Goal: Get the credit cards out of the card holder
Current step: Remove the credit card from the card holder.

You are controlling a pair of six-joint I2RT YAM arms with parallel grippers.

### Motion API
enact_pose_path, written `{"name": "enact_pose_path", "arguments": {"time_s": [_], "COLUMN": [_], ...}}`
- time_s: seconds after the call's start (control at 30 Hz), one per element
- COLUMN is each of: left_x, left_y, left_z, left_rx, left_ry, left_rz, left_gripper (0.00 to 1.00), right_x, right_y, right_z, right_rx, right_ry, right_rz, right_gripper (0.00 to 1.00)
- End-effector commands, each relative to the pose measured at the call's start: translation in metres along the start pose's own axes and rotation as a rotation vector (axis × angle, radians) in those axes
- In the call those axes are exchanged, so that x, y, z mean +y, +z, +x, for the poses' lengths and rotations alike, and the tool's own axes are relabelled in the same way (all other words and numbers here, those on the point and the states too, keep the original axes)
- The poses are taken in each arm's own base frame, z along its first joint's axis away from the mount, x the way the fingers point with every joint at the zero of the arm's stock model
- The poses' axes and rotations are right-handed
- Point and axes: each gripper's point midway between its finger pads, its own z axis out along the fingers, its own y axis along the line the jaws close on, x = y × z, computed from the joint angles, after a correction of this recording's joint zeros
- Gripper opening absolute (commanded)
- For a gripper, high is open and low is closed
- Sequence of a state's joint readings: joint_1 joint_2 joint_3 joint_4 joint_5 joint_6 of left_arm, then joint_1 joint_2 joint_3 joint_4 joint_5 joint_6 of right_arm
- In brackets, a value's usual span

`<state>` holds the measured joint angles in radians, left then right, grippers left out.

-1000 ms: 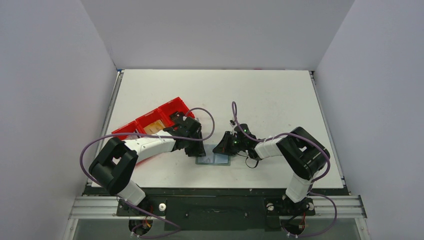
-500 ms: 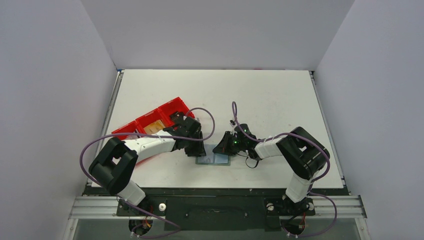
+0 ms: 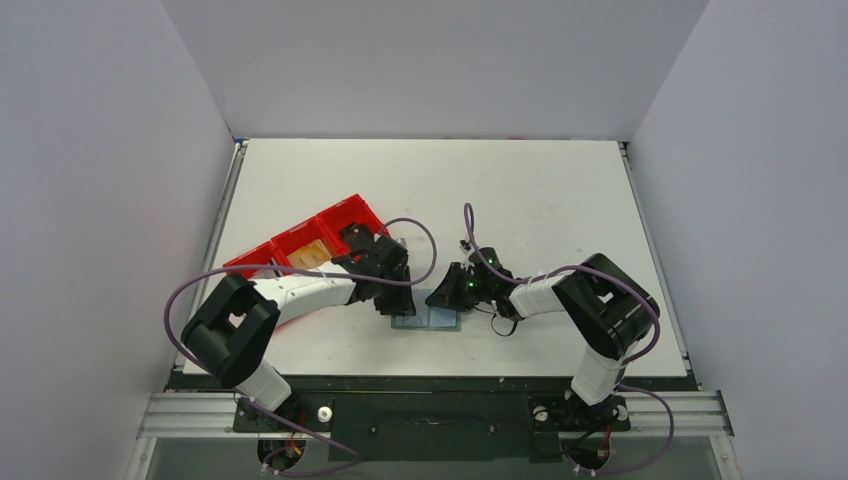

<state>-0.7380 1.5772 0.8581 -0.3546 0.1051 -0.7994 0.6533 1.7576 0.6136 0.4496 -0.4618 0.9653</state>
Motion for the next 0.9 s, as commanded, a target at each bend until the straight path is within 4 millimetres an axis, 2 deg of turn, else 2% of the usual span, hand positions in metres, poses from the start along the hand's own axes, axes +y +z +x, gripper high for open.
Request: {"name": "enact_pose_path", "arguments": {"time_s": [0.0, 0.1, 0.13, 0.23, 0.37, 0.63, 0.87], "left_x": [-0.02, -0.02, -0.02, -0.018, -0.018, -0.024, -0.04], "left_y": [0.0, 0.0, -0.001, -0.002, -0.003, -0.01, -0.015], "left_z": [-0.009, -0.011, -0.012, -0.014, -0.015, -0.019, -0.021], "left_rx": [-0.019, -0.024, -0.025, -0.033, -0.039, -0.055, -0.061], "left_ry": [0.029, 0.022, 0.021, 0.015, 0.012, 0.013, 0.038], "left_rz": [0.056, 0.05, 0.047, 0.032, 0.027, 0.045, 0.08], "left_gripper": [0.23, 0.16, 0.11, 0.02, 0.0, 0.0, 0.0], "right_x": [-0.079, -0.075, -0.071, -0.058, -0.031, 0.003, 0.015], "right_y": [-0.001, -0.001, -0.002, -0.007, -0.018, -0.04, -0.055], "right_z": [0.029, 0.028, 0.025, 0.019, 0.001, -0.029, -0.048], "right_rx": [0.055, 0.053, 0.045, 0.03, -0.011, -0.086, -0.136], "right_ry": [0.018, 0.016, 0.013, 0.002, -0.032, -0.048, -0.027], "right_rz": [0.286, 0.277, 0.266, 0.241, 0.199, 0.154, 0.127], "right_gripper": [0.0, 0.01, 0.04, 0.27, 0.41, 0.54, 0.58]}}
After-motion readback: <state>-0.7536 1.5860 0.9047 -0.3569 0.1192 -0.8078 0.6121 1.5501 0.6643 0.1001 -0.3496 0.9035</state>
